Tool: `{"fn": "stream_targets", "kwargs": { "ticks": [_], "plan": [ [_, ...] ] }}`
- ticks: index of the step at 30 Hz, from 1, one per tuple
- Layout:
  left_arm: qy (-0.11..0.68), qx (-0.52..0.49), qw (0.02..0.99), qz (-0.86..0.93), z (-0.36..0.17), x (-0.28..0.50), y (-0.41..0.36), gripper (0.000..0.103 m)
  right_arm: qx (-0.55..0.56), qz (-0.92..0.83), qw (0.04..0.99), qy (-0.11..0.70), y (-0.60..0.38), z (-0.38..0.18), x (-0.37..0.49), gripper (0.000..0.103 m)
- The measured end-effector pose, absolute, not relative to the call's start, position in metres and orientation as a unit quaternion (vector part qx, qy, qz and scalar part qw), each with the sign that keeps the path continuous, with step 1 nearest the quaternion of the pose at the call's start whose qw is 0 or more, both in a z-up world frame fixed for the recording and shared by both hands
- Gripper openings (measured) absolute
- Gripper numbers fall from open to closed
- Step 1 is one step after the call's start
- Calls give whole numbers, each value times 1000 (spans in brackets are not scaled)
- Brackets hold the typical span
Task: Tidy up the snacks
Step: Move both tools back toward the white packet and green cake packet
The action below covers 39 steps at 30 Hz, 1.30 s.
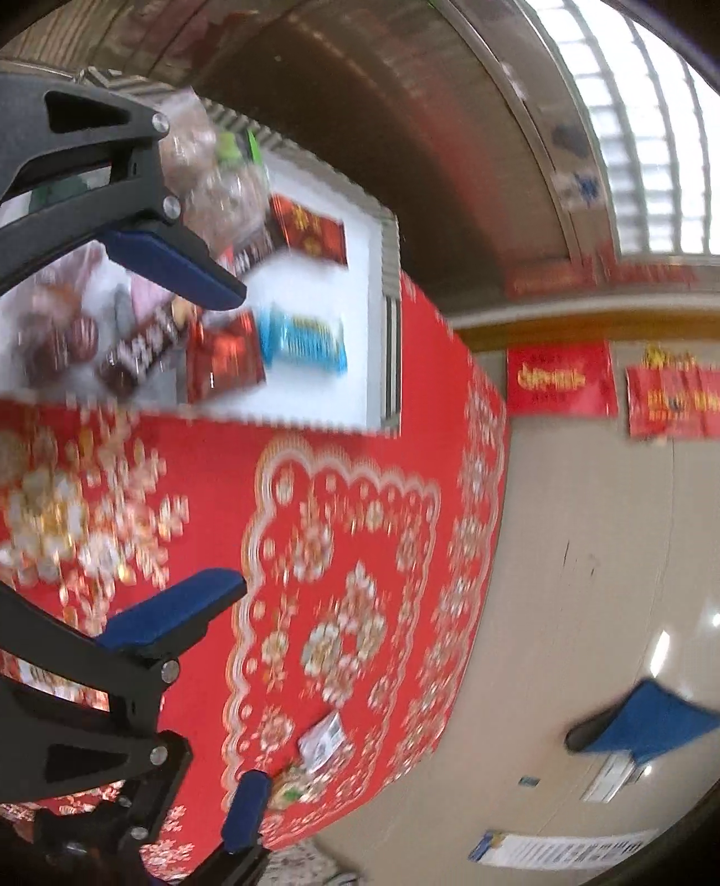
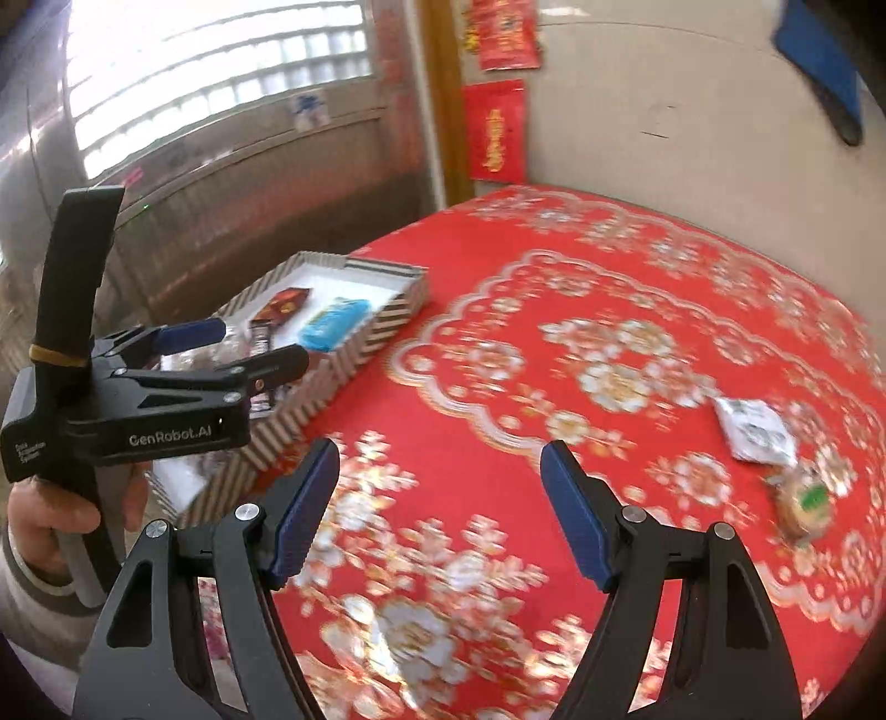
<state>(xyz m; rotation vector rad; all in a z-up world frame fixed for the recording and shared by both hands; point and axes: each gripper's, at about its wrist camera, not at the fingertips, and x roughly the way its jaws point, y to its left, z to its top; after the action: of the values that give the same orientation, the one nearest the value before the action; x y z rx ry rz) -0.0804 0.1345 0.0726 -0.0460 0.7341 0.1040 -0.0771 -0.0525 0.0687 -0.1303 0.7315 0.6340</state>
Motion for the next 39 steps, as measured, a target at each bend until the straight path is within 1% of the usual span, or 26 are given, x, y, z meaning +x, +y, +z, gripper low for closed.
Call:
{"fn": "stream_targets", "kwargs": {
  "ticks": [22,39],
  "plan": [
    [376,46,925,-42,67,-41,1,96,0,182,914,362,-202,62,-61,76],
    [400,67,912,-58,50,-4,-53,96,24,142,916,374,-261,51,-41,76]
  ]
}}
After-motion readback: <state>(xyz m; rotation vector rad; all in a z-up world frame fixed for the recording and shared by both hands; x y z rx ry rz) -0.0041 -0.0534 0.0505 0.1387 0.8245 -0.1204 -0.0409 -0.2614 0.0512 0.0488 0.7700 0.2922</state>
